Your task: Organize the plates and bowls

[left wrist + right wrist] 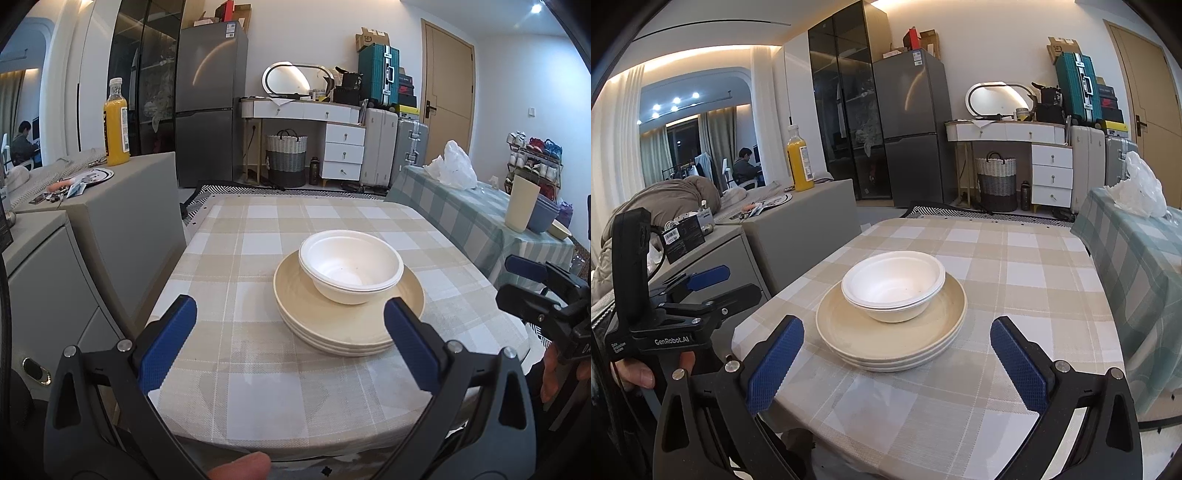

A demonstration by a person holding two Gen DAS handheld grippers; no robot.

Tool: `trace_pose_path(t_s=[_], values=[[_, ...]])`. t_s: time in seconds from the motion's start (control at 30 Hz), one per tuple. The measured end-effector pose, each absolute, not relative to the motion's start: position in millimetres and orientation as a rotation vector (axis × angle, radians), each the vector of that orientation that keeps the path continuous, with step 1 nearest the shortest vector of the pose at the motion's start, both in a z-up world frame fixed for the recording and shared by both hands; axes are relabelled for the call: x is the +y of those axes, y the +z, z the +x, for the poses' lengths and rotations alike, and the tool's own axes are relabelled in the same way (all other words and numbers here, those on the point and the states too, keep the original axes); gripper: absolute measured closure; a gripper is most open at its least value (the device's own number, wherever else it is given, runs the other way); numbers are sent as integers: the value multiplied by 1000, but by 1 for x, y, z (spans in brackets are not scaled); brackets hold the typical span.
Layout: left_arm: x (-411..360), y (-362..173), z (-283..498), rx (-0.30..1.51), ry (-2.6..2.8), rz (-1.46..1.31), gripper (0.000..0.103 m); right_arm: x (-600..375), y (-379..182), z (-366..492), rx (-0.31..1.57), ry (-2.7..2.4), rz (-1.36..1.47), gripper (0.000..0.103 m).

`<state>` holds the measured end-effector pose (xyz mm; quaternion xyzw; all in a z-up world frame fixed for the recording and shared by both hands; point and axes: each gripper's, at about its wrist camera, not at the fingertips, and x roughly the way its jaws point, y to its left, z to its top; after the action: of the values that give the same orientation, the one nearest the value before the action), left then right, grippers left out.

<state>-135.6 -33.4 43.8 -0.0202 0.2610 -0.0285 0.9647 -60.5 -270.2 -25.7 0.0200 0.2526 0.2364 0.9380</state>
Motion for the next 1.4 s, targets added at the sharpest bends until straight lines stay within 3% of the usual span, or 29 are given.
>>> trace_pose_path(t_s=[1.4], values=[[-36,35,-125,553,-95,-38,2,-269,-28,-61,518,488,31,0]])
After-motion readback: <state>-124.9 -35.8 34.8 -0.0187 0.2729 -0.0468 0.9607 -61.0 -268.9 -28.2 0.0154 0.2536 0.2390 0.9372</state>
